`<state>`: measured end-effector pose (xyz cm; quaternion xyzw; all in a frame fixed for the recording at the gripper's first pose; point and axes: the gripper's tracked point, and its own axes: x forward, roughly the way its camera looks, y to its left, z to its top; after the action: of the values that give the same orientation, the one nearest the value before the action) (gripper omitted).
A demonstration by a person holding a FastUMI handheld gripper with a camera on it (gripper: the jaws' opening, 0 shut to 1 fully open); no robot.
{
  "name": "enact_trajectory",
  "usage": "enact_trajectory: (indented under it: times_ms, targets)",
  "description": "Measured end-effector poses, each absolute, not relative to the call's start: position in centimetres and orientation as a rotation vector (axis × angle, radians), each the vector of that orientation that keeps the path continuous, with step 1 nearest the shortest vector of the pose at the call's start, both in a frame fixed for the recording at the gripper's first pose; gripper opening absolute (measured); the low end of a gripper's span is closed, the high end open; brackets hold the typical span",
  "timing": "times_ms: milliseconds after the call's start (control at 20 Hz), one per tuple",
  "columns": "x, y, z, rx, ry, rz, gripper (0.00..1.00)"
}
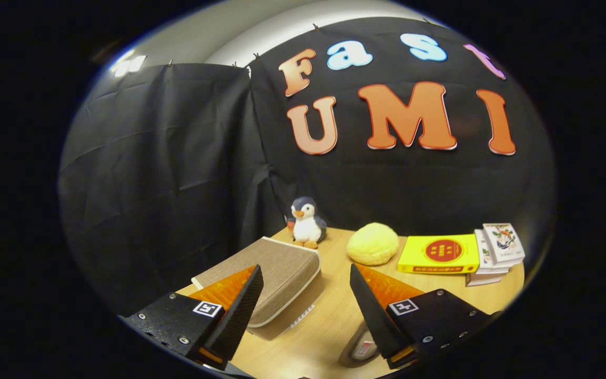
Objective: Open the storage box then place both shoes into the box .Put the left shoe in first, then the right shoe, with the right side of both shoes facing outward in a uniform manner.
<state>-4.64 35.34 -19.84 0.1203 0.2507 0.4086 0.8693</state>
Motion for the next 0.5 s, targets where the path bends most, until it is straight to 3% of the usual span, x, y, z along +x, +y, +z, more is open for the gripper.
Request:
enact_trajectory:
  times_ms: [500]
  targets:
    - [-8.9, 42.3, -27.7, 0.542, 0.914, 1.045, 0.98]
